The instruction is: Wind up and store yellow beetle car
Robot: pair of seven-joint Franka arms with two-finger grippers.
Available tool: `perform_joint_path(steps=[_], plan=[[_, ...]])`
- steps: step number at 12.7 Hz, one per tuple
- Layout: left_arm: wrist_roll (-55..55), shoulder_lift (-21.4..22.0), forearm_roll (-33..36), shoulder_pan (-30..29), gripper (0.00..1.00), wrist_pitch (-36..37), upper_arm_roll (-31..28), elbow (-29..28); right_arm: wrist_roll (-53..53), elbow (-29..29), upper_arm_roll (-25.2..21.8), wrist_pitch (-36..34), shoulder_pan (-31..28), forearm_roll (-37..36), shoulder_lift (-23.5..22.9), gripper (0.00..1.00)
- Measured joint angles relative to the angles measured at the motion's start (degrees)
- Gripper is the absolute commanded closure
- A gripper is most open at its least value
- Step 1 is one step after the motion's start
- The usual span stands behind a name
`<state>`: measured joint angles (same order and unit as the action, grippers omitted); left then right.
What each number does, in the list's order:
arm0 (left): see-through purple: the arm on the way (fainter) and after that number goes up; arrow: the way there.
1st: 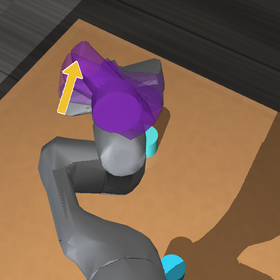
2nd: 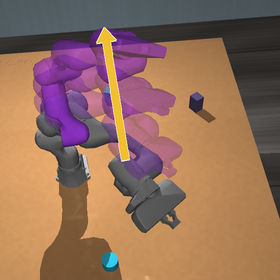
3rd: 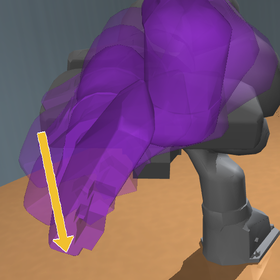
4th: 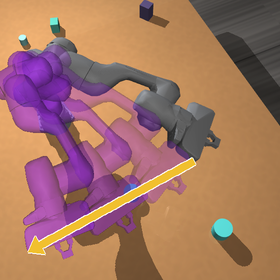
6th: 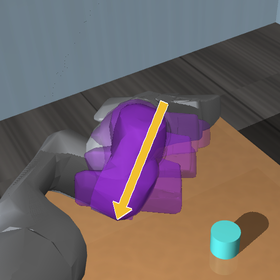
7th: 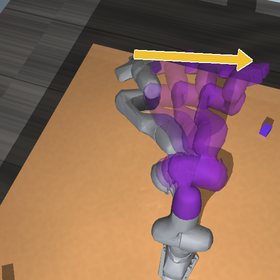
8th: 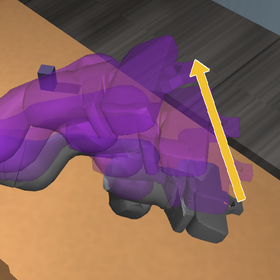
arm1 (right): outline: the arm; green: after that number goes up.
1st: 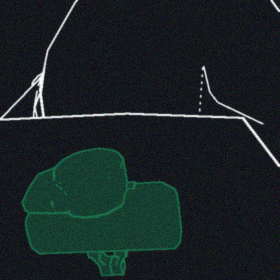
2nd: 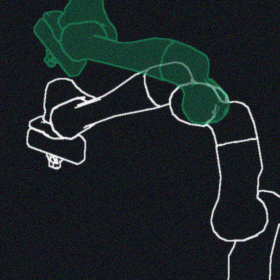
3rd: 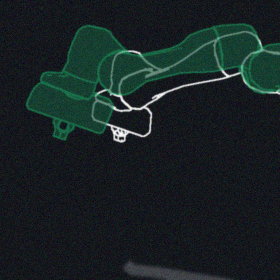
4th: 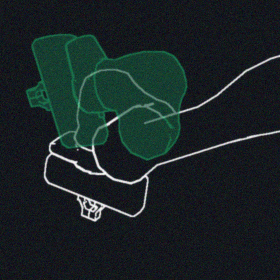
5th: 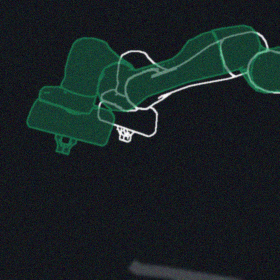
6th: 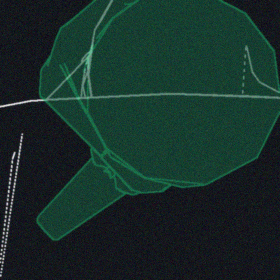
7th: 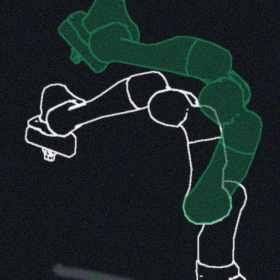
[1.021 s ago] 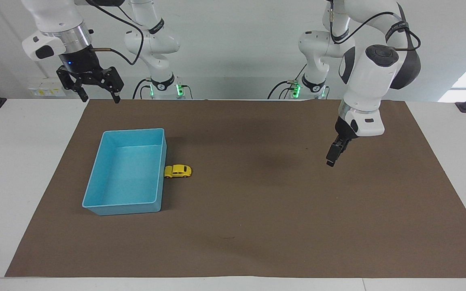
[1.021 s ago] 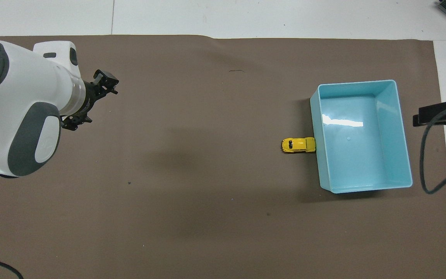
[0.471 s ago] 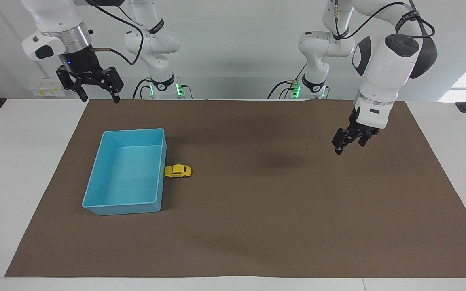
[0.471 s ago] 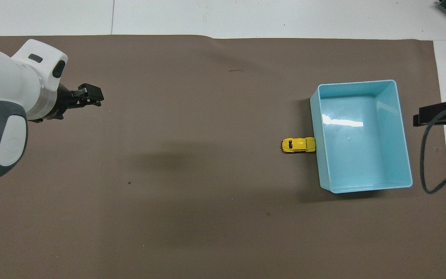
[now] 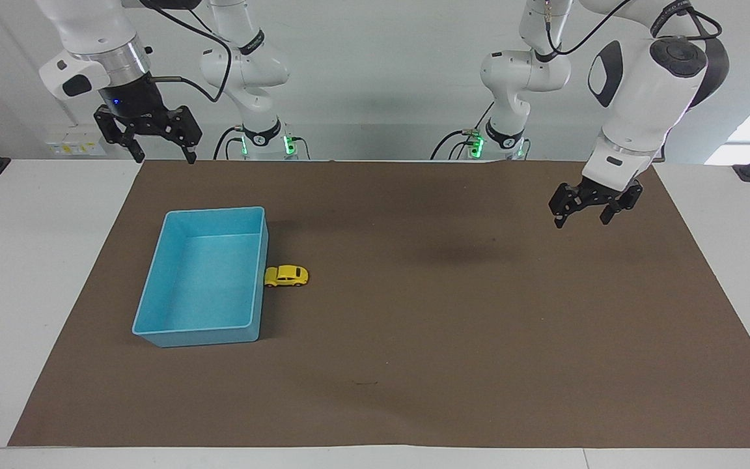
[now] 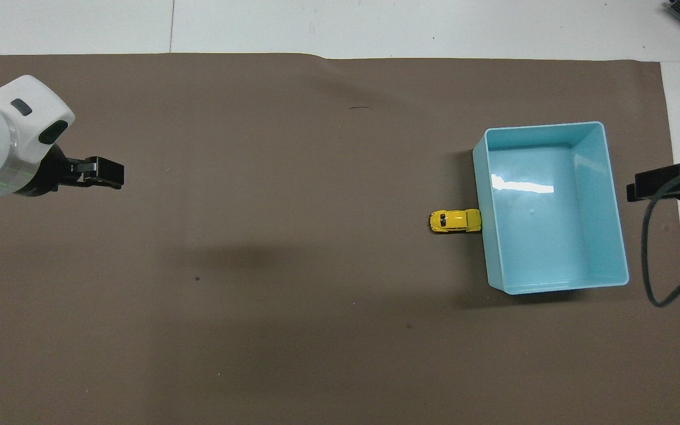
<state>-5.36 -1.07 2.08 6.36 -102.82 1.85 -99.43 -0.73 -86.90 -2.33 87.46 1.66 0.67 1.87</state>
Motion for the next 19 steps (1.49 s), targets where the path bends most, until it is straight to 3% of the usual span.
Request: perform_joint_path(steps=[11,19], plan=[[5.28,9.64,-1.19,-1.15,0.0,10.18,-0.08,0.06,25.81,-0.05,2.22,-1.17,1.25,-0.03,0.62,0.0],[5.53,11.56,-4.3,-1.48,0.0,10.65,-0.24,0.44,44.59,-0.23,3.67,-2.03,4.32,-0.11,1.36,0.0]])
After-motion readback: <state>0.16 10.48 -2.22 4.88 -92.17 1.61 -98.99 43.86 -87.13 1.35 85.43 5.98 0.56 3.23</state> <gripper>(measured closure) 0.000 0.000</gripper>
